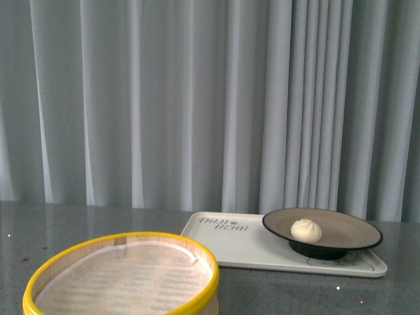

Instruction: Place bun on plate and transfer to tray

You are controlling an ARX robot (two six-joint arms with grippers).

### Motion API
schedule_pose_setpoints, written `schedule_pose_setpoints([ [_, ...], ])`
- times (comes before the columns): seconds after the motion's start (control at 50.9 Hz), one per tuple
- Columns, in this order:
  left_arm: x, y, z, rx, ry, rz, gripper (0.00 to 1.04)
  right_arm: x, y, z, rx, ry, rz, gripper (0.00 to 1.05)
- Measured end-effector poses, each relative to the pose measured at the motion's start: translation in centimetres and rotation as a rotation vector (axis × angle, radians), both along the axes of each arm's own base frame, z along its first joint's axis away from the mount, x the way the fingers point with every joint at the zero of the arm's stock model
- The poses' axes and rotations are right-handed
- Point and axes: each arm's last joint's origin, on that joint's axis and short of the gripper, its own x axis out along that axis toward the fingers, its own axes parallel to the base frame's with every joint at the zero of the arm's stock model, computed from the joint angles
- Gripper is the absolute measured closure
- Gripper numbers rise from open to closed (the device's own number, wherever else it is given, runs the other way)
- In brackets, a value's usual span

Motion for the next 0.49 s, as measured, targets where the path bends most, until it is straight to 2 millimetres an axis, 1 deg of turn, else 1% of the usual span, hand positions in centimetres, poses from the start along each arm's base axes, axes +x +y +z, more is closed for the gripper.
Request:
schedule_pose_setpoints([
  [0.295, 0.0, 0.0, 0.0, 0.0, 0.0, 0.0, 0.07, -1.7, 0.0, -0.6, 0.001, 0.0, 0.0, 1.03],
  [0.393, 0.0, 0.0, 0.0, 0.0, 0.0, 0.0, 0.07, -2.1, 0.0, -1.2, 0.001, -0.014, 0.0, 1.03],
  [0.492, 0.0, 0.0, 0.0, 0.0, 0.0, 0.0, 0.07, -2.6, 0.0, -1.7, 0.001, 0.009, 0.0, 1.03],
])
